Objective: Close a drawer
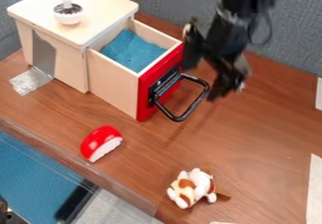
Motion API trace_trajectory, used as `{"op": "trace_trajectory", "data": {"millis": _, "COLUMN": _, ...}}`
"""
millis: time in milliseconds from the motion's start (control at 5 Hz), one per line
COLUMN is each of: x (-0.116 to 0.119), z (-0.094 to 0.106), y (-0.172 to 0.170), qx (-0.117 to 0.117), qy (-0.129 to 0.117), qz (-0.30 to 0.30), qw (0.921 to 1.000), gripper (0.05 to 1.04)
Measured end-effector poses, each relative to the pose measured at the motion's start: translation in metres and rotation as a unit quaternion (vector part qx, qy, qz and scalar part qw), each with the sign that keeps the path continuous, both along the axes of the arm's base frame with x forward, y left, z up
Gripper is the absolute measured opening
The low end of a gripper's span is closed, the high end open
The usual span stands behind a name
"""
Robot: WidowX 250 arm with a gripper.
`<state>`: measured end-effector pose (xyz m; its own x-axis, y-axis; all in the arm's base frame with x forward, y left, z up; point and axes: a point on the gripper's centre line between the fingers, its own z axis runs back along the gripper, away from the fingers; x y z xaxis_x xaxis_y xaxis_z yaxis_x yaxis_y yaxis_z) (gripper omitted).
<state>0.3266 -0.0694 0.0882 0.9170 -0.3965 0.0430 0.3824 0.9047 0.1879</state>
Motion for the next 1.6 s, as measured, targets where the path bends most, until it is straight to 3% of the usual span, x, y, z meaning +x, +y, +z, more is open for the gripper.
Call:
{"op": "trace_trajectory", "data": {"millis": 200, "x": 0.002, "z": -0.016, "y": 0.008, "qx": 0.041, "qy": 0.002, "qz": 0.033, "qw": 0.9986, "gripper": 1.001}}
{"op": "trace_trajectory", "data": {"millis": 400, "x": 0.007, "z": -0.033, "y": 0.01, "qx": 0.065, "qy": -0.006, "qz": 0.065, "qw": 0.9957, "gripper": 1.001}}
{"op": "trace_trajectory", "data": {"millis": 600, "x": 0.008, "z": -0.05, "y": 0.01, "qx": 0.077, "qy": -0.001, "qz": 0.091, "qw": 0.9929, "gripper": 1.001}}
{"op": "trace_trajectory", "data": {"millis": 800, "x": 0.014, "z": -0.05, "y": 0.007, "qx": 0.071, "qy": -0.014, "qz": 0.112, "qw": 0.9911, "gripper": 1.001}}
{"op": "trace_trajectory", "data": {"millis": 1000, "x": 0.022, "z": -0.059, "y": -0.001, "qx": 0.065, "qy": -0.01, "qz": 0.116, "qw": 0.991, "gripper": 0.945}}
{"op": "trace_trajectory", "data": {"millis": 1400, "x": 0.032, "z": -0.06, "y": 0.001, "qx": 0.047, "qy": 0.009, "qz": 0.135, "qw": 0.9897, "gripper": 0.368}}
{"op": "trace_trajectory", "data": {"millis": 1600, "x": 0.035, "z": -0.058, "y": 0.004, "qx": 0.037, "qy": 0.009, "qz": 0.149, "qw": 0.9881, "gripper": 0.158}}
